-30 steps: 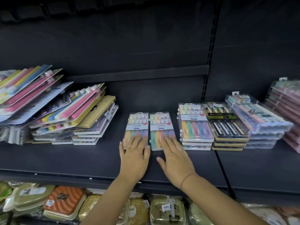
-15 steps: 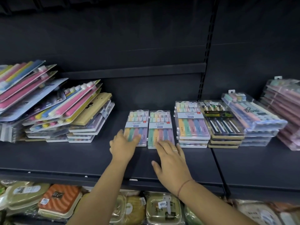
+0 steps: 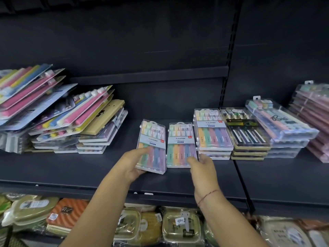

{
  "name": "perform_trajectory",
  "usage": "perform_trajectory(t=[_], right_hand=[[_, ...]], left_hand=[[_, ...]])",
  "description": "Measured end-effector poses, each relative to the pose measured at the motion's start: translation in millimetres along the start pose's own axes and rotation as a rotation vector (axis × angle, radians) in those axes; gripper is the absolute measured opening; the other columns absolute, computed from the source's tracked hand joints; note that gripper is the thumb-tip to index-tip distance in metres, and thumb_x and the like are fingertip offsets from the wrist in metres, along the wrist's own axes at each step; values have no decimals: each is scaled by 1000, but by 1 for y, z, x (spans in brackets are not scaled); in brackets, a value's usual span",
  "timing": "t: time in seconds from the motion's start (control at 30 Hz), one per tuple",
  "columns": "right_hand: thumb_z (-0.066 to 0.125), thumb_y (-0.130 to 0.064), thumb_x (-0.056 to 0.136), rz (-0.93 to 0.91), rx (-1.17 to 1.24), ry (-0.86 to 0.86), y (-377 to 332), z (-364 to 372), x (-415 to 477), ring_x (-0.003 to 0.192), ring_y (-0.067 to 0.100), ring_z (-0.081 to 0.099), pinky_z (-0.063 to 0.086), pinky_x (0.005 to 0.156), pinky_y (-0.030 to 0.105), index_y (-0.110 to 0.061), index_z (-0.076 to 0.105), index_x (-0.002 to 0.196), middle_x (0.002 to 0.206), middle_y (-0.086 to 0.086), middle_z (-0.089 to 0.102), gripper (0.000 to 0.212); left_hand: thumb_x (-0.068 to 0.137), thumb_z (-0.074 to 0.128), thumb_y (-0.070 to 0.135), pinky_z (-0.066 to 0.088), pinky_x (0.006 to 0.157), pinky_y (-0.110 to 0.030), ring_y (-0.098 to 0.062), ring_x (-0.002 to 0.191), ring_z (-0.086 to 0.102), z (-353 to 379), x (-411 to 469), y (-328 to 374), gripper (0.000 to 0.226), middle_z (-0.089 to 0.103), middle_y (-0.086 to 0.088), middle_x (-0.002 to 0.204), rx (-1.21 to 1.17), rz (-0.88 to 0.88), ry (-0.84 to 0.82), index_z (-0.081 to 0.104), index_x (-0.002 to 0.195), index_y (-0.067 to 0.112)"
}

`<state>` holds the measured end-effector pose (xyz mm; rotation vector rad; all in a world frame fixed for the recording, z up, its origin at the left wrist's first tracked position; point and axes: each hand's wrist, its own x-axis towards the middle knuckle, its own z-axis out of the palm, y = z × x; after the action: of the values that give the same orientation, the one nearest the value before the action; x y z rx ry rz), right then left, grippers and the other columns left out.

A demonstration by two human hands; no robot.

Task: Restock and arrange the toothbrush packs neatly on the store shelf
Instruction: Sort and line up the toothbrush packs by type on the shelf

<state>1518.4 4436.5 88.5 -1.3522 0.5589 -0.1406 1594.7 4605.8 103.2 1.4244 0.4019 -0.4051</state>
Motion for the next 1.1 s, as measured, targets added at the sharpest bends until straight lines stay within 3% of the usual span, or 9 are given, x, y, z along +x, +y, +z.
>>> perform_trajectory(t=[0.1,0.2,0.3,0.4,0.5,0.6,0.8,0.93,1.1], right_hand=[[66,-22,82,25,26,50,2,2,12,86,14,53,41,80,25,-17,55,111,96,0,53,32],[68,-19,89,6,-57,117,2,1,16,87,18,62,53,83,33,-6,57,120,103,5,62,35],[67,-18,90,52,-82,80,-10,-5,16,59,13,52,51,51,26,-3,65,106,75,2,57,21],[67,-21,91,203,-114,-120,-18,-1,5,43,12,51,43,37,19,0,63,102,66,8,56,24],[62,-19,94,149,-97,-209,-20,1,-6,42,11,56,50,41,22,1,63,98,68,11,62,20],[58,-16,97,-24,-100,-240,-27,-10,-16,48,13,62,58,52,26,-3,64,95,73,12,67,14],[53,-4,98,-363,74,-16,-82,-59,7,46,17,64,53,43,25,-9,52,107,91,15,65,11],[51,-8,100,-286,-12,36,-90,-83,30,44,15,64,54,45,23,-15,46,118,97,13,64,20],[60,-12,96,-199,-49,2,-80,-88,42,49,18,65,57,49,26,-12,45,120,94,14,64,28]], left_hand=[[91,66,12,59,57,-30,-24,82,71,-8,-7,-9,23,74,-11,102,-114,-1,-24,67,113,6],[90,65,13,61,65,-33,-26,89,71,-13,-15,-12,29,73,-13,109,-132,0,-52,66,118,5],[90,65,15,62,66,-34,-27,92,71,-17,-22,-15,34,71,-17,111,-125,23,-59,62,122,2],[86,72,21,60,70,-36,-31,102,70,-23,-23,-20,54,70,-17,115,-118,57,-41,52,132,0],[88,71,22,57,78,-39,-29,99,70,-24,-24,-23,40,72,-15,110,-126,126,25,56,120,2],[92,66,21,53,72,-33,-22,88,69,-20,-28,-20,14,72,-11,102,-151,191,110,56,98,12],[95,62,20,54,73,-34,-20,83,69,5,-29,-9,12,73,-8,91,-186,181,100,60,98,9],[98,59,20,54,80,-36,-19,79,71,35,-26,-7,12,76,-7,86,-176,209,33,63,98,8],[99,57,19,54,74,-33,-17,81,72,71,-22,3,14,75,-6,95,-187,248,-13,64,106,10]])
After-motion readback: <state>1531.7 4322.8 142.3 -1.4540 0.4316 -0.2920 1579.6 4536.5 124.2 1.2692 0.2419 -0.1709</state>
